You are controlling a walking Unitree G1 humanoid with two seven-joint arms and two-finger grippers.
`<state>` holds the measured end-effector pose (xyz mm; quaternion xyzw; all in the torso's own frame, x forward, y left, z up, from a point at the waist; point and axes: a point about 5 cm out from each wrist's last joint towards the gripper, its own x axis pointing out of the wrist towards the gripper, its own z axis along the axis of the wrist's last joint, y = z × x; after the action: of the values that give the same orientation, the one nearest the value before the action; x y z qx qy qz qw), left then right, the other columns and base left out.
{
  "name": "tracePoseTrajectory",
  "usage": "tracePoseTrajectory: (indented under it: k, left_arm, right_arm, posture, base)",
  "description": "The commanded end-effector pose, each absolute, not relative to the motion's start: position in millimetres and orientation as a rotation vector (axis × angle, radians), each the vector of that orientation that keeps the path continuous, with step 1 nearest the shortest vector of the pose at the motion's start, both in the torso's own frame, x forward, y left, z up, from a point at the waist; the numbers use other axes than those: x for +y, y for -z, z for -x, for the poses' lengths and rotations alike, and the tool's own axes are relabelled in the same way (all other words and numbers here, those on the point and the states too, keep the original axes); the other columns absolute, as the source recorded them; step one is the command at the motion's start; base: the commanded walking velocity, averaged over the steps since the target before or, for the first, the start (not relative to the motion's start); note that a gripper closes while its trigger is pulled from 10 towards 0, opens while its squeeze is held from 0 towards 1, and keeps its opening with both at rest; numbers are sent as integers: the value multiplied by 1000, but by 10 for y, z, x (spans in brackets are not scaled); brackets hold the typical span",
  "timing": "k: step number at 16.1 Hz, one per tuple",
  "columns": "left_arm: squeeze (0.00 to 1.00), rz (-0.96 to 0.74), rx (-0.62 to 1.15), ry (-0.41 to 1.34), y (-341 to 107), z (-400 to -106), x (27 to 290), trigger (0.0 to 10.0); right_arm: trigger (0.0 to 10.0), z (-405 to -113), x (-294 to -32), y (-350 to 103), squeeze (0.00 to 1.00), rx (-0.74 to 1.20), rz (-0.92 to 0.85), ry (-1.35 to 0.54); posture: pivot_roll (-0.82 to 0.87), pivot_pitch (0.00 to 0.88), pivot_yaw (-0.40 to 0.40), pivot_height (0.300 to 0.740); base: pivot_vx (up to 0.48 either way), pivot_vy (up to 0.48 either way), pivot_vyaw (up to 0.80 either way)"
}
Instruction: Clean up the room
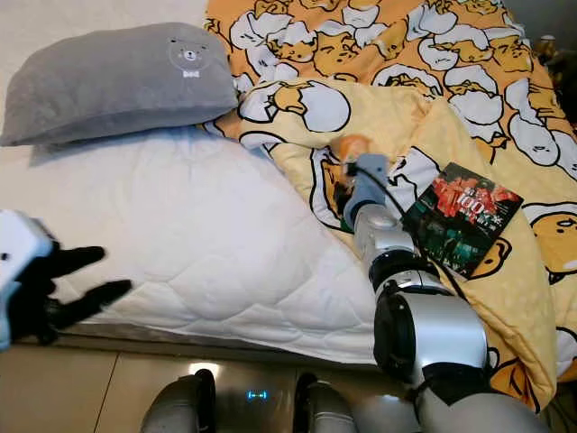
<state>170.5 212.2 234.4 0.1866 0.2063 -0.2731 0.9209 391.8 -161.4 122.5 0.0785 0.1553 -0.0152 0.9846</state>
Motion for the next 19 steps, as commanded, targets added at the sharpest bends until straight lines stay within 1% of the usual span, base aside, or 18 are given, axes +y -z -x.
tracePoseTrajectory:
  k: [1, 2, 3, 4, 5, 7, 8, 9, 10, 12, 13, 14, 15, 16, 17, 18, 19]
  left_arm:
    - [0, -397, 421, 540, -2359, -1679, 2139, 10000]
    - [0, -396, 422, 519, -2357, -1683, 2178, 10000]
    - [0, -388, 420, 499, -2339, -1703, 2207, 10000]
    - [0, -380, 419, 486, -2303, -1730, 2219, 10000]
    - [0, -366, 413, 485, -2251, -1760, 2200, 10000]
    - [0, -334, 393, 501, -2165, -1823, 2118, 10000]
    - [0, -307, 384, 509, -2059, -1897, 2047, 10000]
    - [0, -273, 364, 521, -2003, -1946, 1964, 10000]
    - [0, -249, 354, 526, -1964, -1975, 1922, 10000]
    - [0, -220, 358, 554, -1823, -2041, 1842, 10000]
    - [0, -209, 357, 555, -1783, -2068, 1821, 10000]
    - [0, -202, 354, 552, -1735, -2109, 1804, 10000]
    - [0, -190, 345, 511, -1640, -2180, 1767, 10000]
    - [0, -190, 345, 511, -1640, -2180, 1767, 10000]
    - [0, -172, 327, 408, -1554, -2262, 1767, 10000]
    - [0, -190, 312, 341, -1516, -2299, 1755, 10000]
    - [0, -166, 307, 306, -1497, -2308, 1732, 10000]
  right_arm:
    - [0, -3901, -1622, -1196, 0, 298, -209, 39]
    - [0, -3915, -1607, -1234, 0, 266, -214, 37]
    - [0, -3935, -1580, -1291, 0, 222, -183, 35]
    - [0, -3953, -1545, -1351, 0, 176, -167, 26]
    - [0, -3968, -1532, -1410, 0, 132, -198, 26]
    - [0, -3991, -1511, -1518, 0, 58, -183, 6]
    - [0, -3974, -1500, -1520, 0, 24, -165, -16]
    - [0, -3944, -1517, -1549, 0, -38, -172, -26]
    - [0, -3904, -1549, -1552, 0, -77, -184, -20]
    - [0, -3719, -1663, -1499, 0, -125, -211, 29]
    - [0, -3643, -1693, -1462, 0, -121, -210, 52]
    - [2510, -3607, -1710, -1422, 0, -112, -209, 66]
    - [10000, -3400, -1744, -1294, 0, -82, -203, 94]
    - [10000, -3400, -1744, -1294, 0, -82, -203, 94]
    - [10000, -3159, -1771, -1213, 0, -74, -181, 82]
    - [10000, -2949, -1797, -1185, 0, -59, -164, 70]
    - [10000, -2808, -1796, -1182, 0, -44, -182, 66]
  posture:
    - [311, 226, -42, 740]
    - [304, 205, -45, 740]
    - [285, 174, -47, 740]
    - [279, 164, -52, 740]
    - [264, 140, -57, 740]
    - [243, 101, -59, 740]
    - [214, 42, -54, 740]
    - [194, 7, -52, 740]
    - [177, 0, -46, 740]
    - [131, 0, -28, 740]
    - [114, 0, -18, 740]
    - [105, 0, -13, 740]
    - [70, 0, 12, 740]
    - [70, 0, 12, 740]
    - [58, 0, 24, 740]
    - [55, 0, 25, 740]
    - [44, 0, 29, 740]
  base:
    - [0, 0, 0]
    - [0, 0, 0]
    - [0, 0, 0]
    - [0, 0, 0]
    - [0, 0, 0]
    - [0, 0, 0]
    - [0, 0, 0]
    - [0, 0, 0]
    - [0, 0, 0]
    - [0, 0, 0]
    - [0, 0, 0]
    - [0, 0, 0]
    - [0, 0, 0]
    - [0, 0, 0]
    - [0, 0, 0]
    - [0, 0, 800]
    - [0, 0, 800]
